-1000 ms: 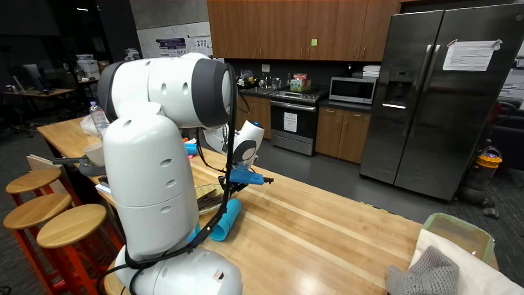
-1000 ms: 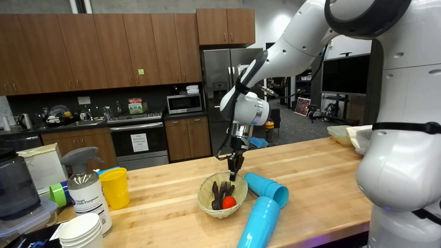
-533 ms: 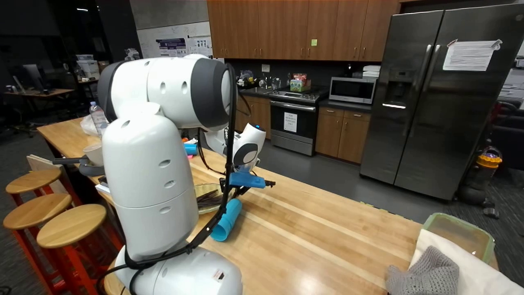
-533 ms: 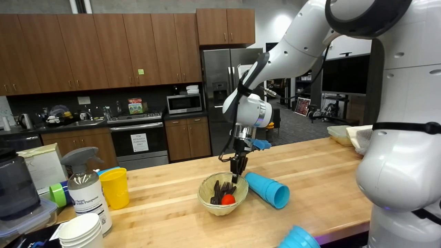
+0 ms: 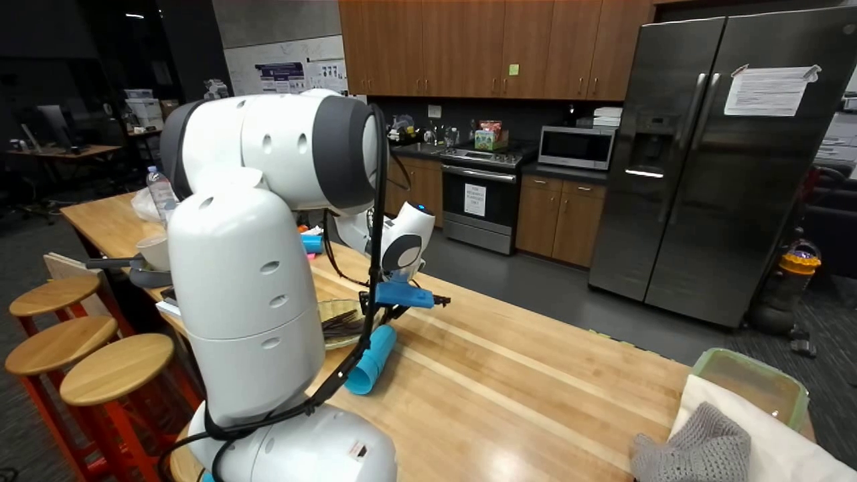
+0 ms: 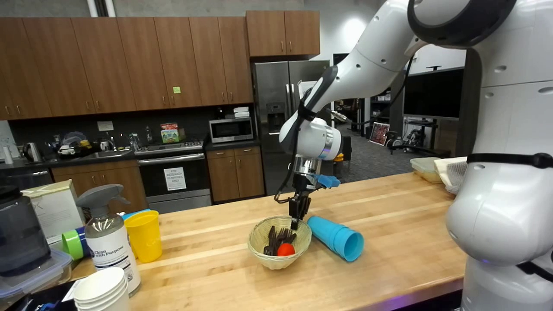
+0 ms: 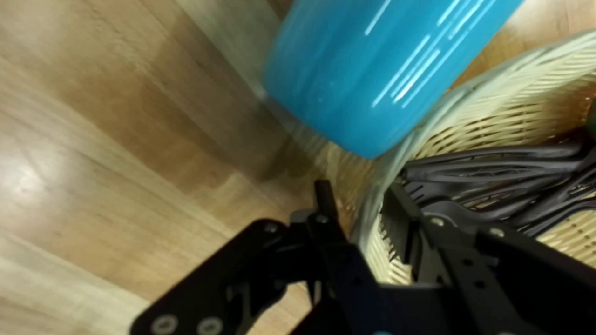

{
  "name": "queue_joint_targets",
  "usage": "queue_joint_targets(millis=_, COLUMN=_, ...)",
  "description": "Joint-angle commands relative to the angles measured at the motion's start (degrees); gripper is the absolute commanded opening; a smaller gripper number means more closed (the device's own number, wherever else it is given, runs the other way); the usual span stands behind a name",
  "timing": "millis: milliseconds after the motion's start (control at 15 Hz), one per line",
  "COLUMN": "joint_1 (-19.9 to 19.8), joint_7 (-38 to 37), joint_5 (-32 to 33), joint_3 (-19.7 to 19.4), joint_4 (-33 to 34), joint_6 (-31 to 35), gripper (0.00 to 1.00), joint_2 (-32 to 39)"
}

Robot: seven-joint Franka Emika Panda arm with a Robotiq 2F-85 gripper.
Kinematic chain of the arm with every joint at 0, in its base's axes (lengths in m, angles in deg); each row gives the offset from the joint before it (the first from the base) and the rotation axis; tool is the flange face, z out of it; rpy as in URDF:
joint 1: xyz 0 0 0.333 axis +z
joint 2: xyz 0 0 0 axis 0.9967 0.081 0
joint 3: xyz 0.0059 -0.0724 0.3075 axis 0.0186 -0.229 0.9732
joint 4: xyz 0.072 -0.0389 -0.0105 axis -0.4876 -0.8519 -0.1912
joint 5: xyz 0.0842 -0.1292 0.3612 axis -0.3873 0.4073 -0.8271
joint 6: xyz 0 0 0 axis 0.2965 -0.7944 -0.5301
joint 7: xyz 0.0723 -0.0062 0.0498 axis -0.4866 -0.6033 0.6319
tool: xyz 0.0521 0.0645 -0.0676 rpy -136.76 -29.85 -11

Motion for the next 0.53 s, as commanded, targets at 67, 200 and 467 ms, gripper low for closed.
queue_joint_targets(millis=67, joint_1=1.6, joint_7=-1.7, joint_5=0.9, joint_3=1.1, joint_4=1.7, joint_6=1.2, gripper=0.61, joint_2=1.5)
queue_joint_targets(millis=200, joint_1=1.0, joint_7=-0.7, joint_5=1.8, joint_3=0.7, joint_4=1.1, joint_6=0.0, gripper=0.73, joint_2=0.5)
queue_joint_targets(millis=467, joint_1=1.5, joint_7=-1.3, joint_5=2.2, joint_3=1.0, joint_4=1.4, joint_6=0.0, gripper=0.73, joint_2=1.0)
